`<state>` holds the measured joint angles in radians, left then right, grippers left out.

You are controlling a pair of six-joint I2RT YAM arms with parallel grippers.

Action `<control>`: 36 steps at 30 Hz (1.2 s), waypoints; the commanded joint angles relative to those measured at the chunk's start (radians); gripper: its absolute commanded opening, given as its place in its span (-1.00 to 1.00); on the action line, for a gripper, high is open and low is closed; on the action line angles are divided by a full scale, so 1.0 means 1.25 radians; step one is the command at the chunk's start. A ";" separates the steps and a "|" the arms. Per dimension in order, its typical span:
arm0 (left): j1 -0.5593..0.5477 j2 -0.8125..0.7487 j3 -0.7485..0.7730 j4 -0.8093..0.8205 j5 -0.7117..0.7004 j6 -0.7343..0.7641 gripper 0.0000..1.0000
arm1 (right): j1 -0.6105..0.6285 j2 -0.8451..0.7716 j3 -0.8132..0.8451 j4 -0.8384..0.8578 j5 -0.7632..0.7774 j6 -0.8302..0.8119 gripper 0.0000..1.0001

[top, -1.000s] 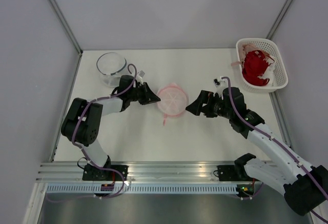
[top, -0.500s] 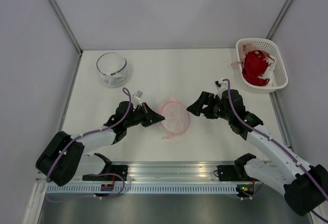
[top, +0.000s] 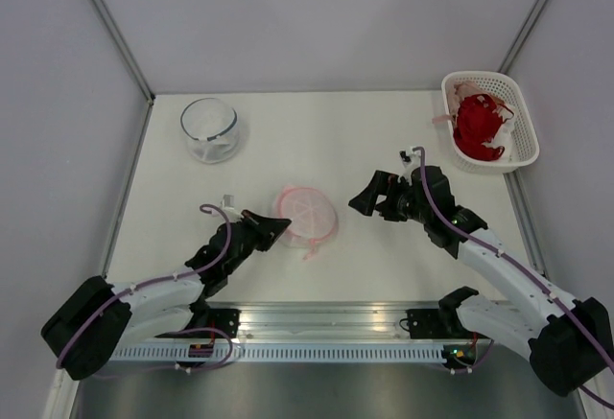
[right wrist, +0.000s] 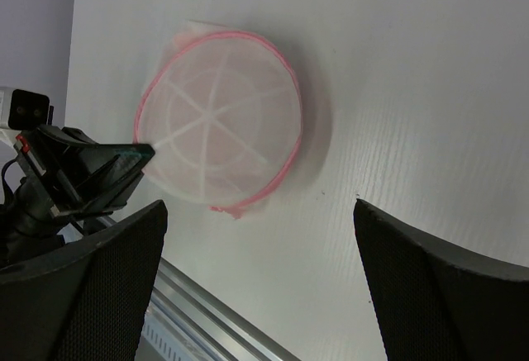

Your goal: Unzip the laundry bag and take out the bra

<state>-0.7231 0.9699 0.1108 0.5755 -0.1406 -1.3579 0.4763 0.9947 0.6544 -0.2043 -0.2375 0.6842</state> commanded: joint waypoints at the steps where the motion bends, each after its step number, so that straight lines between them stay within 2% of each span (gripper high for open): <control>1: -0.006 0.103 0.052 0.116 -0.122 -0.065 -0.95 | 0.008 -0.004 0.029 0.031 0.005 -0.023 0.96; 5: -0.004 0.248 0.154 0.198 -0.139 -0.076 -0.95 | 0.009 0.039 0.058 0.028 -0.014 -0.055 0.96; 8: -0.004 0.351 0.213 0.286 -0.116 -0.127 -0.95 | 0.015 0.078 0.094 0.013 -0.013 -0.105 0.96; 12: -0.007 0.416 0.281 0.312 -0.075 -0.196 -0.95 | 0.025 0.110 0.131 -0.022 0.011 -0.155 0.86; 13: -0.007 0.418 0.299 0.302 -0.075 -0.203 -0.95 | 0.026 0.110 0.126 -0.013 0.010 -0.156 0.75; 15: -0.007 0.417 0.313 0.277 -0.080 -0.213 -0.95 | 0.032 0.110 0.122 0.005 0.011 -0.155 0.68; 16: -0.007 0.414 0.317 0.272 -0.080 -0.216 -0.95 | 0.035 0.111 0.121 0.009 0.011 -0.153 0.46; 19: -0.007 0.412 0.330 0.260 -0.073 -0.223 -0.95 | 0.046 0.127 0.118 0.027 0.010 -0.147 0.17; 24: -0.008 0.414 0.345 0.234 -0.061 -0.226 -0.95 | 0.074 0.165 0.121 0.066 0.005 -0.130 0.11; 31: -0.008 0.418 0.342 0.235 -0.041 -0.232 -0.95 | 0.085 0.183 0.118 0.106 0.007 -0.112 -0.20; 36: -0.008 0.421 0.332 0.240 -0.021 -0.248 -0.95 | 0.085 0.201 0.126 0.119 0.013 -0.115 -0.19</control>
<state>-0.7269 1.4906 0.5076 0.8421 -0.1963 -1.5993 0.5793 1.2312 0.7757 -0.1081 -0.2333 0.5377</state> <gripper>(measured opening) 0.042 0.403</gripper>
